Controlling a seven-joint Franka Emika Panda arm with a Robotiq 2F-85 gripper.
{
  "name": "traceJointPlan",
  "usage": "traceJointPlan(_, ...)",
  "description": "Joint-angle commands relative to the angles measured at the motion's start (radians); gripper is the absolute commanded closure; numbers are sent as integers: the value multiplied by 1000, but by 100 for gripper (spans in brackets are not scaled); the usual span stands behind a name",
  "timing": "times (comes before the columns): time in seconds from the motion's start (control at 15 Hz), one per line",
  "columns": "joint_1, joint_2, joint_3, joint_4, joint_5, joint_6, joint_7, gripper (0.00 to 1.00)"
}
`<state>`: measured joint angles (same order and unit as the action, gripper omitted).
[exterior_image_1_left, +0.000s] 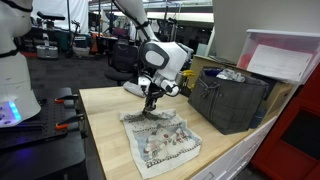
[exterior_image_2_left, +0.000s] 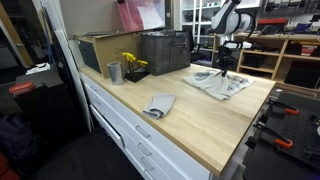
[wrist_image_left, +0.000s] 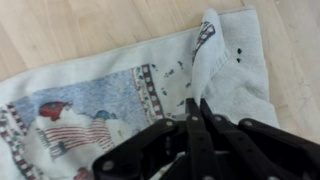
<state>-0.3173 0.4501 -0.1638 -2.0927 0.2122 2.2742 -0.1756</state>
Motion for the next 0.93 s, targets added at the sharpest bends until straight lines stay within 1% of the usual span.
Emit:
traceJointPlan(0.0, 58, -59, -79, -21, -151, -7, 158, 99)
traceJointPlan(0.27, 100, -77, -157, 2, -334, -40, 329, 99)
traceJointPlan(0.47, 126, -88, -202, 16, -454, -71, 438, 99)
traceJointPlan(0.67, 142, -94, -220, 27, -547, -102, 512, 99)
traceJointPlan(0.87, 171, -93, -233, 35, -653, -99, 616, 99)
